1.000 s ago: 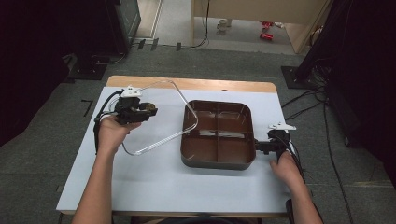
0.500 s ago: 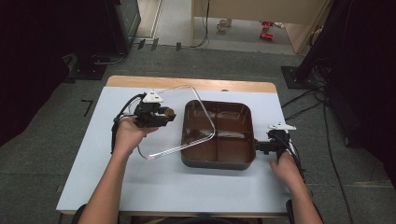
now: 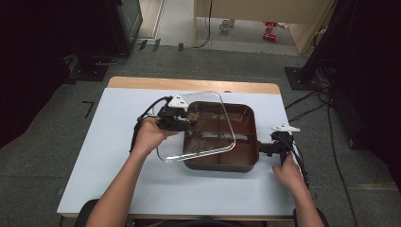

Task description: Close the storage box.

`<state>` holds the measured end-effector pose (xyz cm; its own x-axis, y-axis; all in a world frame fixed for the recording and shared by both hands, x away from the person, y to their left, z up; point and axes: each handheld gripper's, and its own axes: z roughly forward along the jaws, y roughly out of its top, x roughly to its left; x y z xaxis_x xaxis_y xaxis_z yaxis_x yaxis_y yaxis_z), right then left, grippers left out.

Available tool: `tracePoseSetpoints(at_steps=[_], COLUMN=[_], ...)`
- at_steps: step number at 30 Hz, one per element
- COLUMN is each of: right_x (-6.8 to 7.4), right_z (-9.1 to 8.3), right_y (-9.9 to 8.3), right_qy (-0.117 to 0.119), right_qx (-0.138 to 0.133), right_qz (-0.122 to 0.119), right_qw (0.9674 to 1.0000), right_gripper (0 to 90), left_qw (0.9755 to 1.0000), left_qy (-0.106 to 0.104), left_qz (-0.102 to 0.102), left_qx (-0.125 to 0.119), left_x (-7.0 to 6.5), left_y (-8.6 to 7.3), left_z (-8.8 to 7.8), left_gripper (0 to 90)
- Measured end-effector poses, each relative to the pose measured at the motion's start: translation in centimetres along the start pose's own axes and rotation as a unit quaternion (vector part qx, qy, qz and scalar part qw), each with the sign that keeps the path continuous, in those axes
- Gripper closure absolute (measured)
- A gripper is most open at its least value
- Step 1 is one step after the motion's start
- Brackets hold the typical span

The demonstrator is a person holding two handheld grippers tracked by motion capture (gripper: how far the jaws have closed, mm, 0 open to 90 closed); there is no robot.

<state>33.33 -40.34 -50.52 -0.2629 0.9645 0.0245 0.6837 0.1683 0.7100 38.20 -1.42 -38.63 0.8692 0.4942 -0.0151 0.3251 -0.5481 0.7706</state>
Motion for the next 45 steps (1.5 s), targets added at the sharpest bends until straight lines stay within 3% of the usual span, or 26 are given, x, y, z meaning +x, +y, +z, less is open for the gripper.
tracePoseSetpoints(at_steps=[6,9,13,17,23,30,34,35,45], right_x=[0.0,0.0,0.0,0.0,0.0,0.0,0.0,0.0,0.0], right_z=[0.0,0.0,0.0,0.0,0.0,0.0,0.0,0.0,0.0], right_y=[0.0,0.0,0.0,0.0,0.0,0.0,0.0,0.0,0.0], right_qy=[0.000,0.000,0.000,0.000,0.000,0.000,0.000,0.000,0.000], right_qx=[0.000,0.000,0.001,0.000,0.000,0.000,0.000,0.000,0.000], right_qz=[0.000,0.001,0.001,0.001,0.001,0.000,0.000,0.000,0.000], right_qw=[1.0000,1.0000,1.0000,1.0000,1.0000,1.0000,1.0000,1.0000,1.0000], right_gripper=[2.5,2.5,2.4,2.4,2.5,2.4,2.4,2.5,2.5], left_qw=[0.9994,0.9991,0.9979,0.9972,0.9952,0.9945,0.9947,0.9941,0.9942], left_qy=[-0.026,-0.033,-0.042,-0.055,-0.066,-0.068,-0.075,-0.076,-0.082], left_qz=[0.020,0.026,0.047,0.049,0.068,0.073,0.067,0.074,0.067], left_qx=[0.012,0.006,0.014,0.015,0.021,0.033,0.020,0.023,0.015], left_x=[-0.9,-1.2,-2.0,-2.4,-3.0,-3.1,-2.9,-2.9,-2.8], left_y=[0.6,0.9,1.4,1.8,2.2,2.0,2.0,2.0,1.9], left_z=[1.6,2.1,3.3,4.2,5.9,7.4,8.1,8.2,8.6], left_gripper=[59.4,59.4,59.4,59.4,59.4,59.3,59.3,59.3,58.9])
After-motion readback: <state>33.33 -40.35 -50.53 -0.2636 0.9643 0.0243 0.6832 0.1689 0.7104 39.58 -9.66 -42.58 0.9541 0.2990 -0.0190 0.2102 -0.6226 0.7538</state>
